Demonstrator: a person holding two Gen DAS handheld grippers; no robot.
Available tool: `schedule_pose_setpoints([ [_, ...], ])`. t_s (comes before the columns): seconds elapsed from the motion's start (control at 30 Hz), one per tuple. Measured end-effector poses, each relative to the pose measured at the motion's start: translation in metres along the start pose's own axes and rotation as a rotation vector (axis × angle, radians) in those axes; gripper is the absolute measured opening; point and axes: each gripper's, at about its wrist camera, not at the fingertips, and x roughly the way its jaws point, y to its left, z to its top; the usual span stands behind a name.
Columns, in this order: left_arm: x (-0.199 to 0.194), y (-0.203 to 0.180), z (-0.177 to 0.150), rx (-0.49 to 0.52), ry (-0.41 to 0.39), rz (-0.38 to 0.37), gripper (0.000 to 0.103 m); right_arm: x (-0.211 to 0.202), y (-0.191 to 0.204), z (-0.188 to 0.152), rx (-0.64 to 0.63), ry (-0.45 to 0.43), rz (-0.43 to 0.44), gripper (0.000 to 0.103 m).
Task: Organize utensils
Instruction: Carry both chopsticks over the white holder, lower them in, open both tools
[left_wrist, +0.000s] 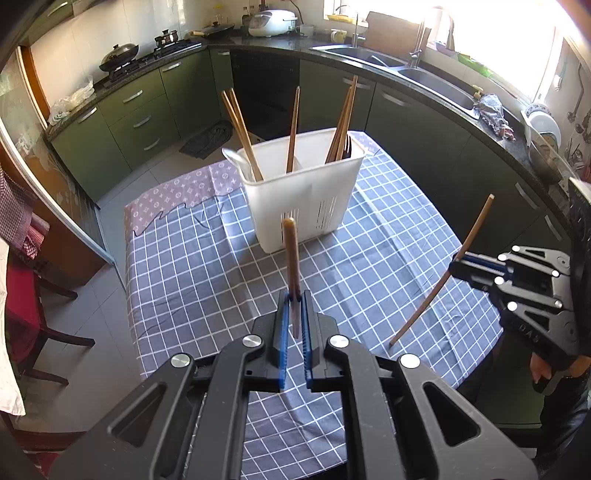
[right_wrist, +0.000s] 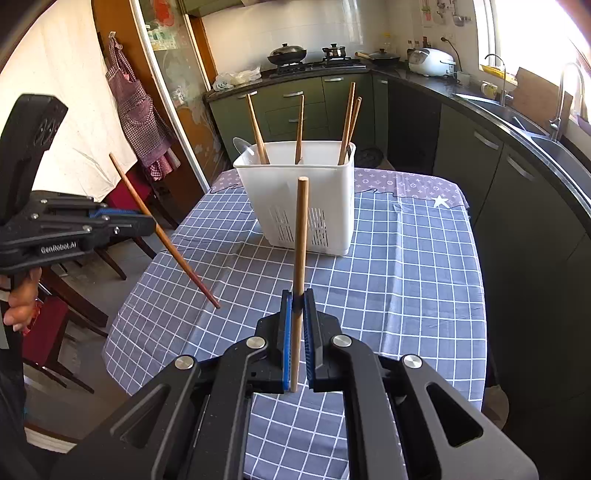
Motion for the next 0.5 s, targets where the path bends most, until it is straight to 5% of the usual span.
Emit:
schedule_pose_setpoints([
  [0.33,-0.064,-0.005,0.087,-0.005,-0.176,0.029,0.006,0.005,-0.010,0.000,0.018,0.008,0.024,0.007],
  [0.5,-0.064,-0.002,0.126,-0.041,-0.230,0.057,0.006,0.005,-0.017,-0.001,0.029,0.008,0.037,0.007],
])
